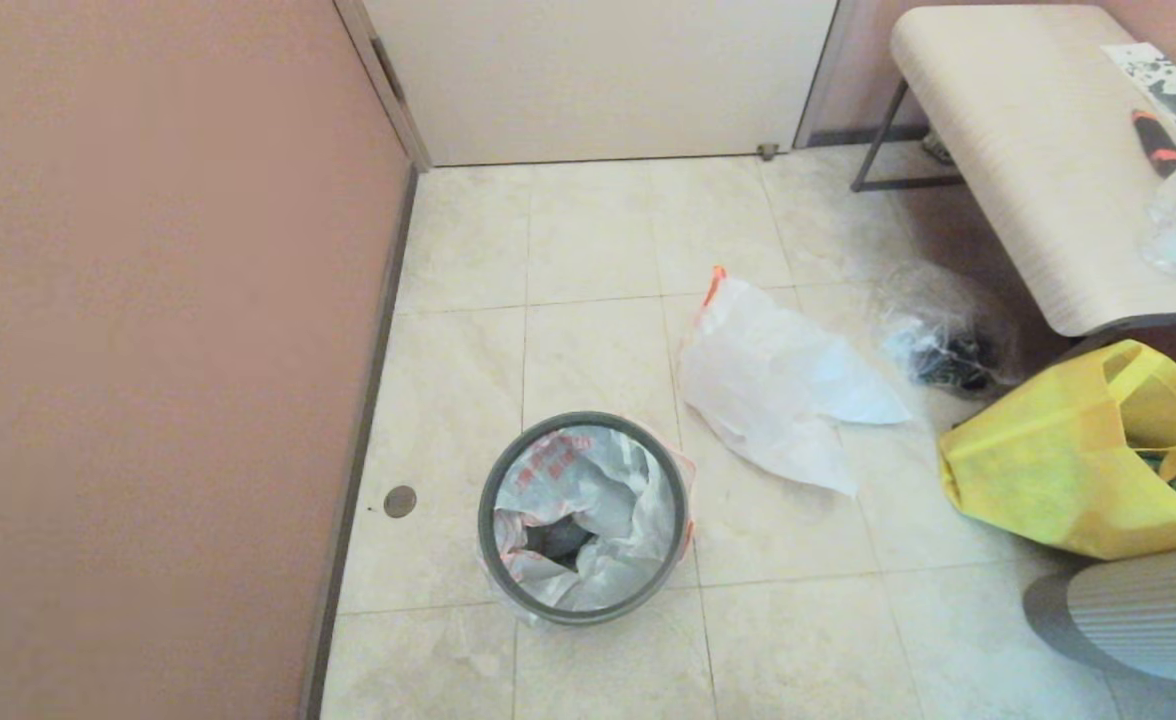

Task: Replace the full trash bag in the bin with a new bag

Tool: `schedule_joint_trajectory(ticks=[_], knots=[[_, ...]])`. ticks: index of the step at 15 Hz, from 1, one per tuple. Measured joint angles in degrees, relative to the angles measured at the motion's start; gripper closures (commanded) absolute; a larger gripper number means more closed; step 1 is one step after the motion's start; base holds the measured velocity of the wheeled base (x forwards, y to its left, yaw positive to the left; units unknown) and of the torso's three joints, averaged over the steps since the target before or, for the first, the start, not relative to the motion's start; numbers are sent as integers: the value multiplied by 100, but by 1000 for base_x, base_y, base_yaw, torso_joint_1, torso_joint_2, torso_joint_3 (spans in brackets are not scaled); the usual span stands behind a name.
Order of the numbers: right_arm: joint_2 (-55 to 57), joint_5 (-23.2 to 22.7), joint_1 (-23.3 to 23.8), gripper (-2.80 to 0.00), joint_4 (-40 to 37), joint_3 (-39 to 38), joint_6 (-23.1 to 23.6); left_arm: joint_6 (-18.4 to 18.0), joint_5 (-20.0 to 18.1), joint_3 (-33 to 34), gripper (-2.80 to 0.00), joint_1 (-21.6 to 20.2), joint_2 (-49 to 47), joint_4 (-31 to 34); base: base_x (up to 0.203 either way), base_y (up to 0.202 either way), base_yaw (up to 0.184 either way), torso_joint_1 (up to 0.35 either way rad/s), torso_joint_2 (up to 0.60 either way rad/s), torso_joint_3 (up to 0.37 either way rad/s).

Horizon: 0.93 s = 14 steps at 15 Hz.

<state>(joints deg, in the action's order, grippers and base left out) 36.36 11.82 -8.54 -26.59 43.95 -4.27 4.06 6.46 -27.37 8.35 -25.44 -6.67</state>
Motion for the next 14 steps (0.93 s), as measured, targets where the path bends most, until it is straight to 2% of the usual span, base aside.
schedule_joint_trajectory(ticks=[2, 3, 5, 6, 8, 10, 12, 14], knots=[[-942, 192, 105, 0, -757, -107, 15, 133, 243, 68, 0, -273, 517, 708, 0, 0, 0, 0, 0, 0], [-1313, 381, 166, 0, -1184, -147, -117, 164, 238, 215, 0, -422, 700, 935, 0, 0, 0, 0, 0, 0], [-1725, 814, 292, 0, -1891, -280, -638, 54, -68, 520, 0, -649, 1156, 1251, 0, 0, 0, 0, 0, 0], [-1869, 830, 401, 0, -1964, -381, -747, -23, -228, 651, 0, -728, 1463, 1491, 0, 0, 0, 0, 0, 0], [-2251, 726, 593, 0, -1968, -643, -517, -69, -485, 918, 0, -814, 1998, 2097, 0, 0, 0, 0, 0, 0], [-2887, 594, 737, 0, -1932, -1081, 33, 38, -679, 1312, 0, -851, 2316, 2376, 0, 0, 0, 0, 0, 0], [-3316, 428, 816, 0, -1451, -1691, 158, 70, -999, 1688, 0, -864, 2455, 2026, 0, 0, 0, 0, 0, 0], [-3510, 66, 854, 0, -436, -2505, 139, -165, -1089, 2142, 0, -864, 2519, 1462, 0, 0, 0, 0, 0, 0]])
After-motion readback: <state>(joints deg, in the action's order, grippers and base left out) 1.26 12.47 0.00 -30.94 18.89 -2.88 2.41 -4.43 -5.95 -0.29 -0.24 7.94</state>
